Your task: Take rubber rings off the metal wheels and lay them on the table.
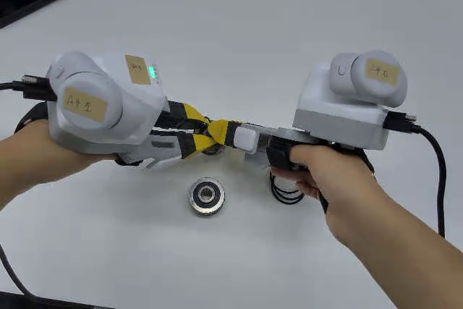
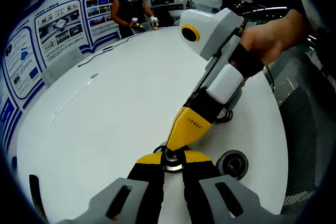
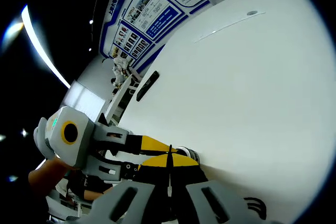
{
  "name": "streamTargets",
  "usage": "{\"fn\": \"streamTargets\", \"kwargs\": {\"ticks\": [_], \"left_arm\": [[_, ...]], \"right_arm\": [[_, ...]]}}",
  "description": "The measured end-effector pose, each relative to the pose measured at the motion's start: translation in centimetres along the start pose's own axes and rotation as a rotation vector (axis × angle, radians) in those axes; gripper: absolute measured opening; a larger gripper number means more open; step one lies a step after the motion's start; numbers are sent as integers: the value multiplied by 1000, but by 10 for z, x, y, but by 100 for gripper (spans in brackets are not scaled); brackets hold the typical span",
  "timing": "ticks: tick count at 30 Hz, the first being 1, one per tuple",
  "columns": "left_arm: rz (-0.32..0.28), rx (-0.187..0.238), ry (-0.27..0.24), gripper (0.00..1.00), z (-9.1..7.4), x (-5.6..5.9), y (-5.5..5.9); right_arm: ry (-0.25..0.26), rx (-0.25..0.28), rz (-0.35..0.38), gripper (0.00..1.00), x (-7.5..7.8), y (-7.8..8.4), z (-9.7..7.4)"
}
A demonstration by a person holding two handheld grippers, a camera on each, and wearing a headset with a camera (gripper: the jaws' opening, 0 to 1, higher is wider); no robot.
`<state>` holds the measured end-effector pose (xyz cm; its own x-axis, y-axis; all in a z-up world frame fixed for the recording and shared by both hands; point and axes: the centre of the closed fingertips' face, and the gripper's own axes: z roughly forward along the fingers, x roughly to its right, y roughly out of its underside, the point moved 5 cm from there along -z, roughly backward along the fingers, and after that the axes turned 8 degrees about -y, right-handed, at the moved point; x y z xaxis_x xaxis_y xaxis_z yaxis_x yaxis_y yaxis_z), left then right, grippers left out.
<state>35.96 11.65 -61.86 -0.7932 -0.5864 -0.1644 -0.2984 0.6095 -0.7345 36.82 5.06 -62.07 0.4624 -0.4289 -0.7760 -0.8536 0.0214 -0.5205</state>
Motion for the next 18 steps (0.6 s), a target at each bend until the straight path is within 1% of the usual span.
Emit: {"fn": "streamTargets", "kwargs": {"ticks": [6,8,13,18], "left_arm": [[1,-1,-1,12,0,0,0],[7,-1,-6,13,0,0,0],[-1,-7,-14,13,0,1,0],[4,-17,-16,13,-1,0,-1]], "right_arm": [[-4,7,22,1,-3,0,-2],[-10,8,47,1,-4,1,-2],[-2,22,70,1,-3,0,-6],[-8,27,101,2,-3,1,-7]]}}
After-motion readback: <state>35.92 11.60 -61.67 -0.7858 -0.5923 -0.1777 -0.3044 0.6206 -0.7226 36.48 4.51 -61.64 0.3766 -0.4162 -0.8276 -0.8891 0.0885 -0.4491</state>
